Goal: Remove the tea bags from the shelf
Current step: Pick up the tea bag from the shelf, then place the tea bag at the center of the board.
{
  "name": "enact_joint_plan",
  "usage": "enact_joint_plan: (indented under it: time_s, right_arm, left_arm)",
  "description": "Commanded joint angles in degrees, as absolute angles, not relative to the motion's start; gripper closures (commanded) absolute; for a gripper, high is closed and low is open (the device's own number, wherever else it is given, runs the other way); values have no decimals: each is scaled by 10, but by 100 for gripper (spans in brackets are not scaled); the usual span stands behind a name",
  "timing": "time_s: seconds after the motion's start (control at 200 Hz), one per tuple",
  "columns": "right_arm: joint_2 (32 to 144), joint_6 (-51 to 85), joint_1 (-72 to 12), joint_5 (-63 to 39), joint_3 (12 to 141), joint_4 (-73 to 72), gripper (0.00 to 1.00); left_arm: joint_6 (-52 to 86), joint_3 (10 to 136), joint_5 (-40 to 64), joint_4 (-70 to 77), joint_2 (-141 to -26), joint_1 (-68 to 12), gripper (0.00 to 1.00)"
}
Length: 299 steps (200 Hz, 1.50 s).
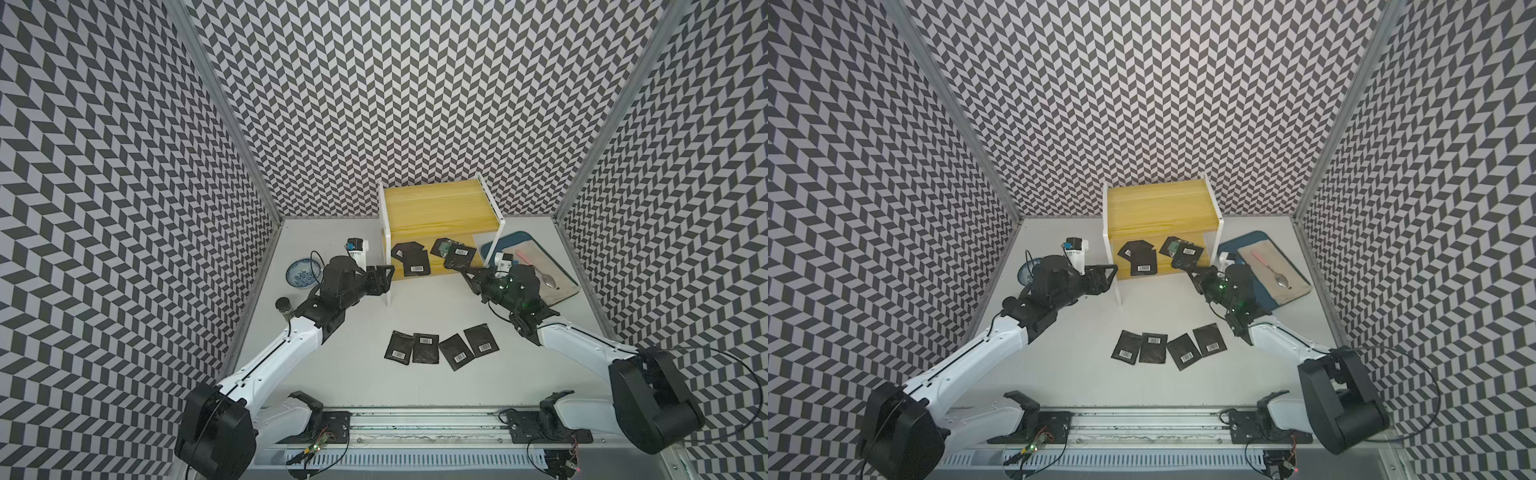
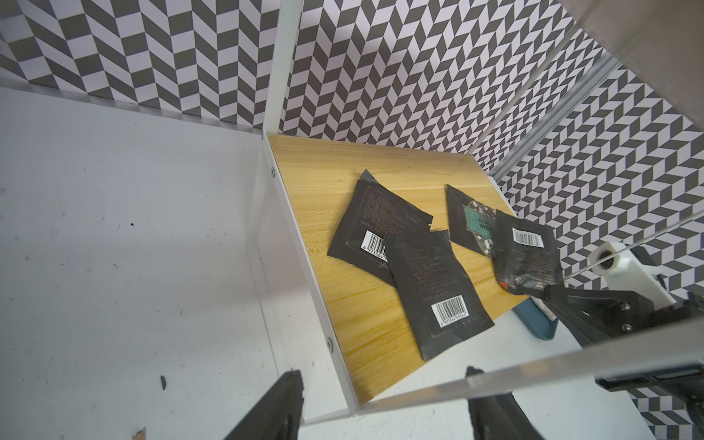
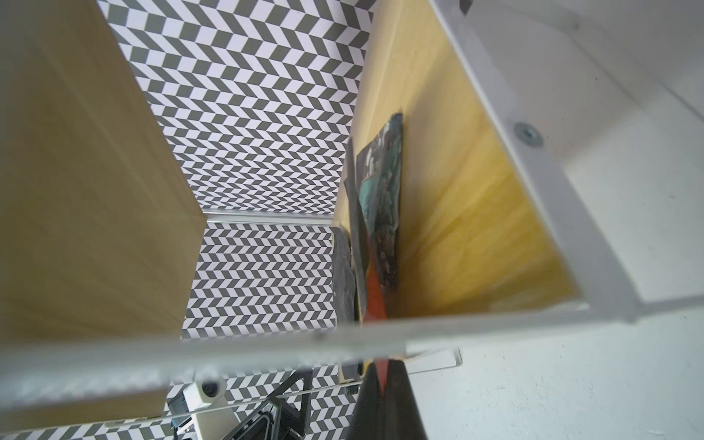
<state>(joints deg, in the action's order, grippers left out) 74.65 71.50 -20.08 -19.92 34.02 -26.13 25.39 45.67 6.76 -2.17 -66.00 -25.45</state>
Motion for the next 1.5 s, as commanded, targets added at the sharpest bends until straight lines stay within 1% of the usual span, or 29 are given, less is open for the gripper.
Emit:
enact_joint_plan:
  time_s: [0.0,0.25,0.701,0.821,0.956,1.057,1.202,1.297,1.402,1.492]
  right_arm:
    - [715,689,-199,-195,342,-261,100]
    - [669,658,-200,-240,339,-217,100]
    - [519,582,-200,-329,277,-102,100]
    - [496,557,-200,-335,260,-65,100]
    - [485,550,-199,-324,224,-60,100]
    - [492,541,-195,-320,204,-67,100]
    - [536,511,-175,-336,204,-57,100]
    - [578,489,-154,-351,207,-56,100]
    - [638,446,-126,-393,228,-41,100]
    - [686,426,-118,-415,241,-38,100]
  left_arm:
    - [254,455,68,-9,-648,-248,30]
    - [254,459,70,-15,-645,-245,30]
    - [248,467,78,-33,-637,-234,27]
    - [248,466,84,-31,-640,-234,27]
    - [248,470,90,-27,-653,-234,28]
    - [247,478,90,-25,-670,-234,30]
    - [245,489,90,-22,-691,-233,34]
    - [243,497,86,-21,-704,-232,36]
    - [242,500,82,-20,-713,-230,37]
    - [242,502,85,-20,-718,-229,40]
